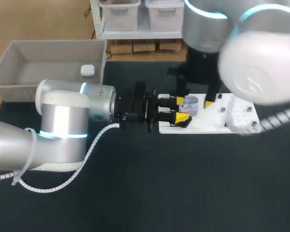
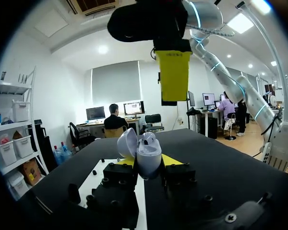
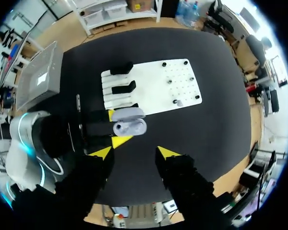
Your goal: Pick up each earbud case from the left stands, insert the matching earbuds, close the lid, and place the case in the box.
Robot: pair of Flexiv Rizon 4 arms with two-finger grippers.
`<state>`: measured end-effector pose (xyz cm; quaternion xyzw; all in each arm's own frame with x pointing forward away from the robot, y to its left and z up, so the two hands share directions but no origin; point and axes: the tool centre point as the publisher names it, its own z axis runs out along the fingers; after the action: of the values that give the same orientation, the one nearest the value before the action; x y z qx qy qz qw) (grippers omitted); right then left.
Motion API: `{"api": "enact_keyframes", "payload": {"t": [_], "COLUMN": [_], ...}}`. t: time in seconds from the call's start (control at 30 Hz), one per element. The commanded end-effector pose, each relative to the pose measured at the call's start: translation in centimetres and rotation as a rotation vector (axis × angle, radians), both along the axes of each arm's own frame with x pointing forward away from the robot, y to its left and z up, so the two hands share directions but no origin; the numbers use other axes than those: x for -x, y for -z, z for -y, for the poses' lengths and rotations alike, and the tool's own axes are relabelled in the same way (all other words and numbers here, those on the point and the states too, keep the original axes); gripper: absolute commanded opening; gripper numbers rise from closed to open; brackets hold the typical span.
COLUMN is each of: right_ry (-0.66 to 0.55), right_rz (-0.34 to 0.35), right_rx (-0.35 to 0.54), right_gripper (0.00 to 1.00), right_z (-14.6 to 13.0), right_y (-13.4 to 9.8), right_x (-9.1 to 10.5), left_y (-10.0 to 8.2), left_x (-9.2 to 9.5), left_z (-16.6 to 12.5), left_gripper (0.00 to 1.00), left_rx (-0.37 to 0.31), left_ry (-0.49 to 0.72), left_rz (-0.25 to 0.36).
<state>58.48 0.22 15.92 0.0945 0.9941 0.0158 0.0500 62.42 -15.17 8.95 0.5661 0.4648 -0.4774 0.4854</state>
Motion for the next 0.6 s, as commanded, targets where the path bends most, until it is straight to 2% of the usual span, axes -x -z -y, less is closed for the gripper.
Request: {"api": "enact_keyframes", "payload": {"t": [0.03,0.1,0.13,0.17,0.2,0.37,0.47,0.6], "right_ry": [-0.084,-0.081,-0.076,-0.075,-0.072,-0.064,-0.057,-0.055], "right_rz": [0.175,0.174,0.165,0.166,0.167,0.177,0.183,0.17], "right_rx": [-0.112,-0.114,-0.118,-0.119,-0.118,-0.12,-0.118,-0.119], "right_gripper": [0.6,0.58,0.62,0.74,0.77,0.74,0.69,0.76], "right_z": [3.7,4.8,5.3,5.7,6.1,7.9,8.7,9.3], "right_y": [0.6,1.0,1.3,1.4,1.6,2.8,3.6,5.3], "right_x": [3.5,3.7,3.7,3.7,3.7,3.3,2.9,2.0], "left_y": [-0.1,-0.1,-0.1,-0.1,-0.1,-0.1,-0.1,-0.1], "left_x": [0.1,0.1,0.1,0.1,0.1,0.1,0.1,0.1], "left_z": [0.0,0.0,0.0,0.0,0.0,0.0,0.0,0.0], "left_gripper": [0.0,0.0,0.0,0.0,0.0,0.0,0.0,0.0], "left_rx": [-0.001,-0.001,-0.001,-0.001,-0.001,-0.001,-0.001,-0.001], "left_ry": [-0.006,-0.006,-0.006,-0.006,-0.006,-0.006,-0.006,-0.006], "left_rz": [0.002,0.002,0.002,0.002,0.002,0.002,0.002,0.002]}}
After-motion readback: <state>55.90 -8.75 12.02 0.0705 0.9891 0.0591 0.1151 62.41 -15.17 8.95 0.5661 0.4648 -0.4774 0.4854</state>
